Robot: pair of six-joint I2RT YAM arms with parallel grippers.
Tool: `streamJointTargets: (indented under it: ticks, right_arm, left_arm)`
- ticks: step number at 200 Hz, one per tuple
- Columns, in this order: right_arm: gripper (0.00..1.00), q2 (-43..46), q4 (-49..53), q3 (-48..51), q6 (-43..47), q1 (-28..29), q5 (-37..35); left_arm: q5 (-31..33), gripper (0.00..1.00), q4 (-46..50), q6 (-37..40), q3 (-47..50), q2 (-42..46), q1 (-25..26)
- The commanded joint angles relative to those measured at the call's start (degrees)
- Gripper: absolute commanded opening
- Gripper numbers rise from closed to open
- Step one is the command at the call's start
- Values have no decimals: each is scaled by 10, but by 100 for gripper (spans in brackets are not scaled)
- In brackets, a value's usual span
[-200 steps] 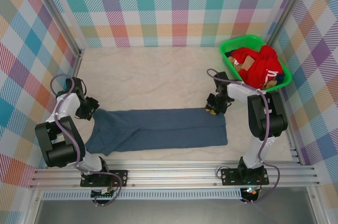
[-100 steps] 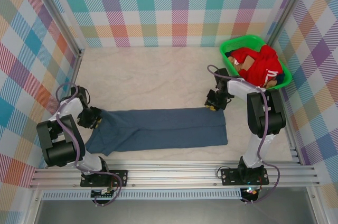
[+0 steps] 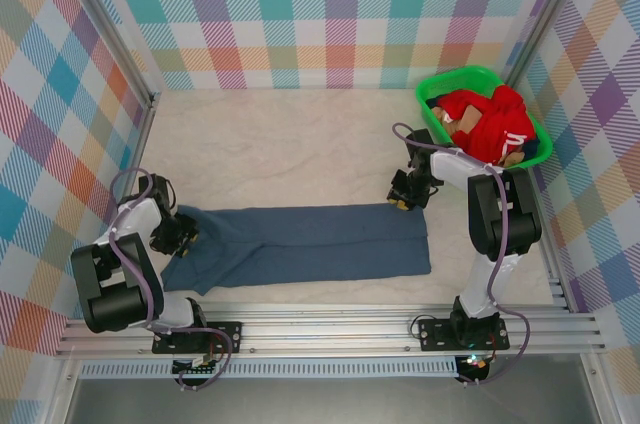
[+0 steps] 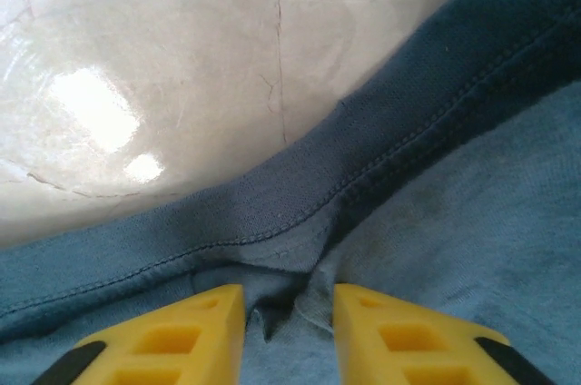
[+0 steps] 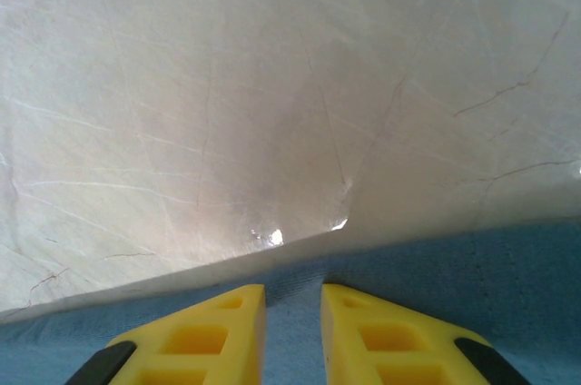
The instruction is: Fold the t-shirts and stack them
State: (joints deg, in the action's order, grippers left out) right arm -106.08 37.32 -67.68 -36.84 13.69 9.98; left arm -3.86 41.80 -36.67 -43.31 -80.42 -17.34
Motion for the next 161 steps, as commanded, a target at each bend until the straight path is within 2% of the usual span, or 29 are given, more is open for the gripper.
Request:
streamJointTargets:
  ticks: [1, 50, 61, 88, 127, 141, 161]
  right_arm:
    - [23, -6, 9, -11, 2, -1, 12]
    - [22, -9, 9, -11, 2, -1, 12]
    - [22, -9, 10, -12, 3, -2, 12]
    - [22, -7, 10, -12, 3, -2, 13]
    - [22, -8, 10, -13, 2, -2, 14]
    - [22, -9, 10, -13, 2, -1, 15]
    - [22, -9, 9, -14, 2, -2, 20]
  left_arm:
    - [6, 26, 2, -9, 4, 22, 4]
    - [-10, 21, -13, -10, 8, 25, 4]
    - [-10, 22, -12, -10, 9, 28, 22]
    - [-9, 32, -6, -6, 14, 36, 27]
    - [10, 34, 2, 1, 23, 38, 32]
    - [25, 38, 5, 1, 21, 36, 34]
    - [30, 39, -2, 8, 21, 32, 37]
